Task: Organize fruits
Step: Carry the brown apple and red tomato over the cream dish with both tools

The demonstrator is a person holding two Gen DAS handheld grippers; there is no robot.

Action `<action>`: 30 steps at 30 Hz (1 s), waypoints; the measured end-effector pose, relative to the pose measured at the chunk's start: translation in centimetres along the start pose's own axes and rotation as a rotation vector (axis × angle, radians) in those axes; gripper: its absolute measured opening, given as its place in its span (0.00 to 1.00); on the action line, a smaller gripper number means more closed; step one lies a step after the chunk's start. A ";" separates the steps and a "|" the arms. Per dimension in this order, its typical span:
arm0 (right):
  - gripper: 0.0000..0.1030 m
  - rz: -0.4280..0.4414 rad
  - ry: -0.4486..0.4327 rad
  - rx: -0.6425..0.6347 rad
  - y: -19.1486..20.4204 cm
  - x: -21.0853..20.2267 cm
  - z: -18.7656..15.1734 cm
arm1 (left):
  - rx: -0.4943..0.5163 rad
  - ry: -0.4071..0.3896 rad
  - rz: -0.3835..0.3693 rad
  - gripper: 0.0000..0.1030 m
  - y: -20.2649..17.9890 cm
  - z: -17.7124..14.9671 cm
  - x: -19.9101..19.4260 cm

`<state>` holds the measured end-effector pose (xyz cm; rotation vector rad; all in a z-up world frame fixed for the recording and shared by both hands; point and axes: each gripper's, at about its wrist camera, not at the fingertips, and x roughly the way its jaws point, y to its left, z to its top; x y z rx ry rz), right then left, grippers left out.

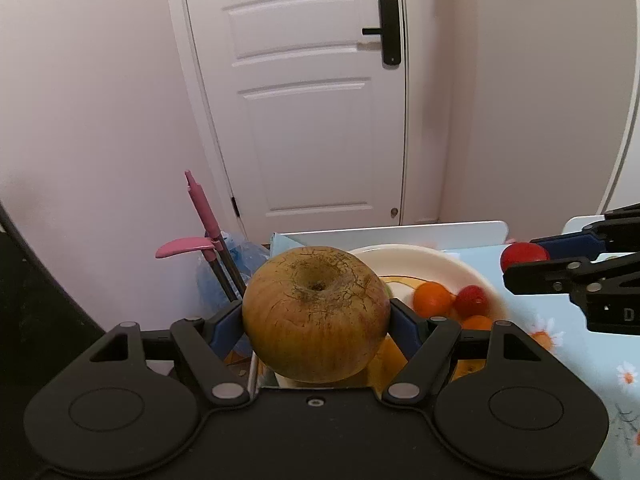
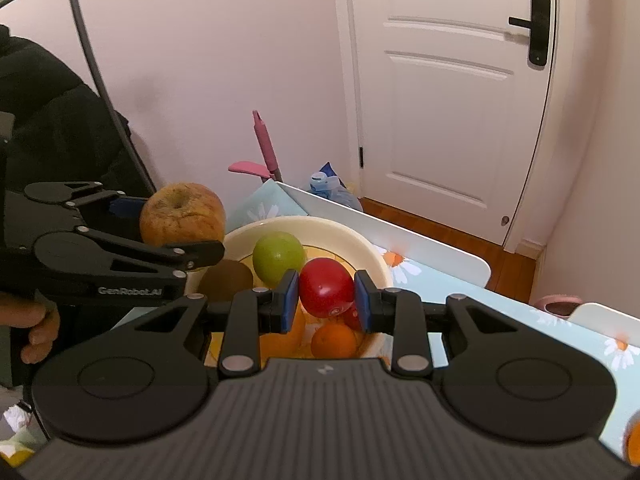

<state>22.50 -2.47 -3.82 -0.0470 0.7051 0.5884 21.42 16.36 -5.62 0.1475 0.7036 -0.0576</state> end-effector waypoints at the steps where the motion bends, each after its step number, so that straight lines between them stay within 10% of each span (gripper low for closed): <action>1: 0.43 -0.004 0.002 0.003 0.0 0.5 0.2 | 0.003 0.004 -0.004 0.77 0.2 0.0 0.5; 30: 0.43 -0.021 0.048 -0.007 0.3 4.4 1.6 | 0.044 -0.006 -0.034 0.93 1.6 0.4 3.5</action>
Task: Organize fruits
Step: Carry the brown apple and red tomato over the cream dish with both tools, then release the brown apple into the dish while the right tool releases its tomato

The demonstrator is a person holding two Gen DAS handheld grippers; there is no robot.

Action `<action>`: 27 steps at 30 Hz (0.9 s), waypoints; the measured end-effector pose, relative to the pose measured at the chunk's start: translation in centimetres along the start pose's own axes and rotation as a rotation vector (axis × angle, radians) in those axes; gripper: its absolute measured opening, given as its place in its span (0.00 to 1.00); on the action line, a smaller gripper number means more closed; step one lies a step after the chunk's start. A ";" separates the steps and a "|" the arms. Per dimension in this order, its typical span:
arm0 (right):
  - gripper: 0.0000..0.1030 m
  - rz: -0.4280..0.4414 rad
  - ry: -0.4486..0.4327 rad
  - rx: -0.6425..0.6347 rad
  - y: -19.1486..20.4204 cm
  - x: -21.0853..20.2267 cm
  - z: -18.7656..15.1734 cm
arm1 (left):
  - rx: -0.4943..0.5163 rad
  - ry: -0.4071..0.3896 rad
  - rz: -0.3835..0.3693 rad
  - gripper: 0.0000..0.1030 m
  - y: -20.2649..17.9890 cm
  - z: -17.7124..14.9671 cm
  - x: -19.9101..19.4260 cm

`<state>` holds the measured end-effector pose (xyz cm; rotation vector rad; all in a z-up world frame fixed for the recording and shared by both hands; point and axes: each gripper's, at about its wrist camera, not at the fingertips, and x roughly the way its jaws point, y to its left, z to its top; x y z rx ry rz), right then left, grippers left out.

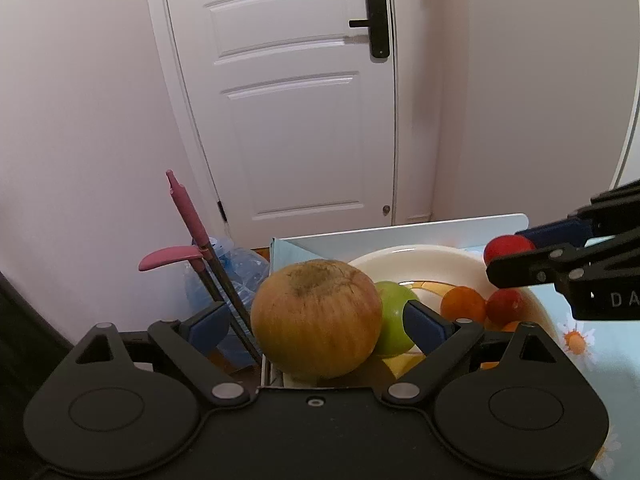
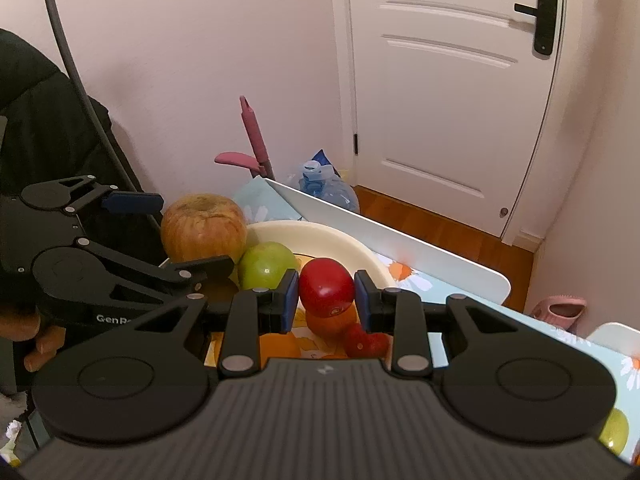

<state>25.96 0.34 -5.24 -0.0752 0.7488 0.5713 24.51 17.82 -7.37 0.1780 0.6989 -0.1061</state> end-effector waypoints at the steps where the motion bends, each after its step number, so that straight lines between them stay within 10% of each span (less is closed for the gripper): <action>1: 0.43 0.002 0.000 -0.004 0.0 0.0 0.1 | -0.001 -0.001 0.003 0.93 0.0 0.0 -0.1; 22: 0.44 0.046 0.050 -0.036 -0.9 5.4 1.4 | -0.038 0.006 0.000 0.93 -0.5 -1.6 -3.7; 27: 0.99 0.038 0.008 0.014 -1.4 4.1 1.1 | -0.034 0.013 0.006 0.93 -0.5 -2.0 -3.9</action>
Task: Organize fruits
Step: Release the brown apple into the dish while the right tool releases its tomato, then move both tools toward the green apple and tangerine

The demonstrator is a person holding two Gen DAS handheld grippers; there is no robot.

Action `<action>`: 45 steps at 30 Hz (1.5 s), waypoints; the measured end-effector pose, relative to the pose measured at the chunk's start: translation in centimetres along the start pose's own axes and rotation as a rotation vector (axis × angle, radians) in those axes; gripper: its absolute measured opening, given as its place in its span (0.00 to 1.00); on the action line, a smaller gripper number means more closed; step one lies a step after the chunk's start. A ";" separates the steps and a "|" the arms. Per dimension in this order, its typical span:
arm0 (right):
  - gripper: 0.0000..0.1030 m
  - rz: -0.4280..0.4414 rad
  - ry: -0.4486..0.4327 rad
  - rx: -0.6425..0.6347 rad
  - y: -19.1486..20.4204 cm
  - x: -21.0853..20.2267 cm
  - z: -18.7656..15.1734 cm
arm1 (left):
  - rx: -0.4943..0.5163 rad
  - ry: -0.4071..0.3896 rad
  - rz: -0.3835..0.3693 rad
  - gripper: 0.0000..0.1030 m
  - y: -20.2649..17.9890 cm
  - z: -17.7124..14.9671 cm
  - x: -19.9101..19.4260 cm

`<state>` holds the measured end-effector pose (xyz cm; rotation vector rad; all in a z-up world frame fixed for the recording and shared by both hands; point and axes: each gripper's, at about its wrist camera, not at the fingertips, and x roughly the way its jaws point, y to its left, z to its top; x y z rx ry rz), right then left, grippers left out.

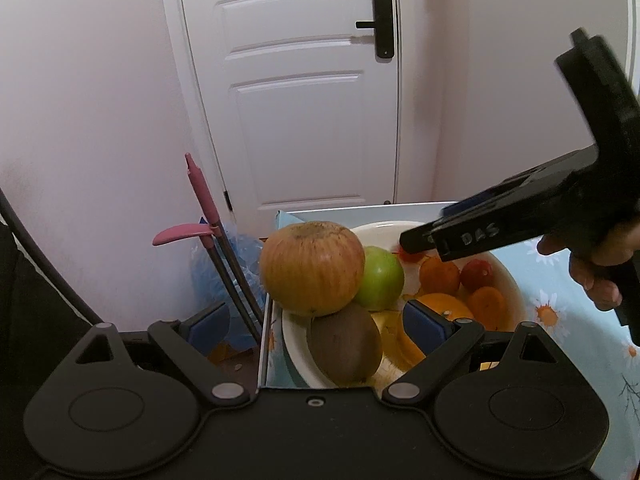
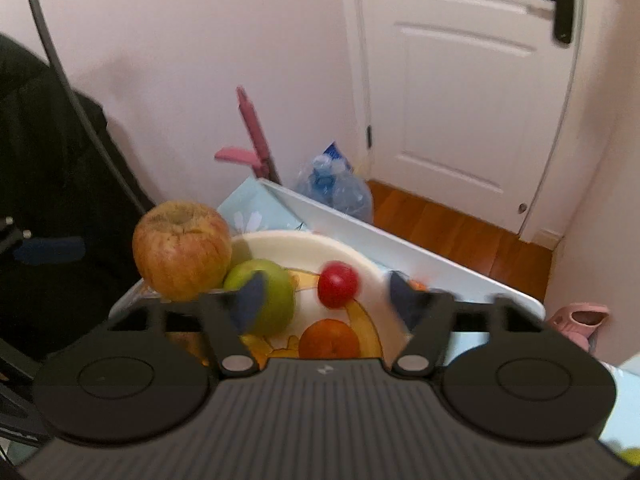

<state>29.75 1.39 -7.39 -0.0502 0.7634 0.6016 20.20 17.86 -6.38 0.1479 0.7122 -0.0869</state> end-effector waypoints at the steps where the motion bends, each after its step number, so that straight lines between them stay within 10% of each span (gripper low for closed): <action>1: 1.00 -0.010 -0.014 0.005 0.0 -0.5 -0.1 | 0.001 0.001 0.000 0.94 0.0 -0.1 -0.1; 22: 1.00 -0.114 -0.062 0.090 -2.7 -13.6 -3.8 | 0.015 -0.032 0.039 0.95 -5.0 0.8 -6.1; 45: 1.00 -0.324 -0.023 0.151 -21.1 -28.1 -15.6 | 0.073 -0.045 -0.075 0.99 -24.9 2.8 -7.3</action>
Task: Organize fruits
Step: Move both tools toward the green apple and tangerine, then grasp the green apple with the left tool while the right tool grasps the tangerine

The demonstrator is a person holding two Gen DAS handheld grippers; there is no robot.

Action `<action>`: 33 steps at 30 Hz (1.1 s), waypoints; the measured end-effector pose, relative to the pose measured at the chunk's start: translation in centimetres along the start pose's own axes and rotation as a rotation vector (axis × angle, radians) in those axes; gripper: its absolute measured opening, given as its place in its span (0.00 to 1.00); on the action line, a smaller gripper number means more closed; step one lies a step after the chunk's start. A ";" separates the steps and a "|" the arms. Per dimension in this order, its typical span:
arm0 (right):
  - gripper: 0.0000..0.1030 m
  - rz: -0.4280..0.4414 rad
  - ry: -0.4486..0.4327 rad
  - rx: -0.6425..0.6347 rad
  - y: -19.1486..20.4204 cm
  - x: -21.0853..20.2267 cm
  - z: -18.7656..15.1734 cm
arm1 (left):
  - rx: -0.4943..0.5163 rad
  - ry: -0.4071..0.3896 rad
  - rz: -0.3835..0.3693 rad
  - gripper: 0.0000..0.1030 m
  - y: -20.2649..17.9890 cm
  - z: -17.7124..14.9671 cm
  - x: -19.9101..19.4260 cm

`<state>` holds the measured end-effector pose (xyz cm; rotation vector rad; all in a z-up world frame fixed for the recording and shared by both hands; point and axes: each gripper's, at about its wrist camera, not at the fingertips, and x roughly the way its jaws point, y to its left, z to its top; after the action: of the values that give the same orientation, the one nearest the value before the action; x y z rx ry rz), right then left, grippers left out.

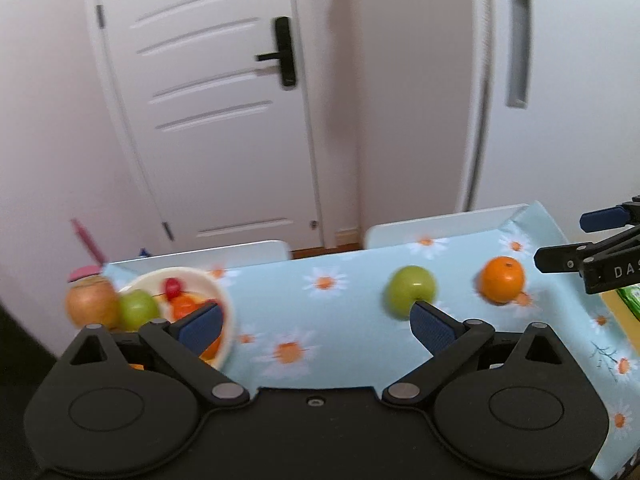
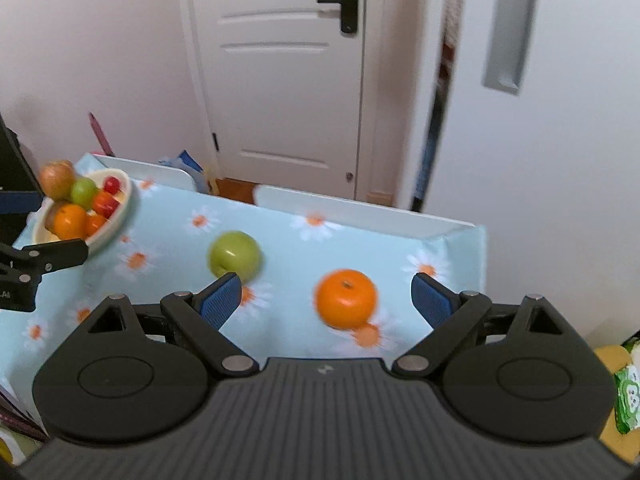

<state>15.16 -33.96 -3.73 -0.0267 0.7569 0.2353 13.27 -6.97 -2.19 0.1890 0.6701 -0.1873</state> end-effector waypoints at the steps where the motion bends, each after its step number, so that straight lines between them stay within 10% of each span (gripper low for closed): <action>1: 1.00 0.000 0.006 0.002 -0.7 0.2 -0.3 | 0.009 0.003 -0.011 0.99 -0.8 0.1 0.6; 12: 1.00 0.051 0.039 -0.015 -3.9 4.6 -2.1 | 0.121 0.052 -0.066 0.96 -6.7 0.5 8.4; 29: 1.00 0.122 0.079 -0.076 -3.2 9.6 -2.9 | 0.156 0.127 -0.066 0.57 -9.1 -0.1 15.1; 33: 0.86 0.130 0.096 -0.086 -2.9 10.4 -2.8 | 0.160 0.128 -0.069 0.57 -8.8 -0.4 14.6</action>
<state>21.24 -34.94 -13.06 -0.0706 0.8449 0.3929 22.24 -17.04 -12.69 0.3336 0.7904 -0.2972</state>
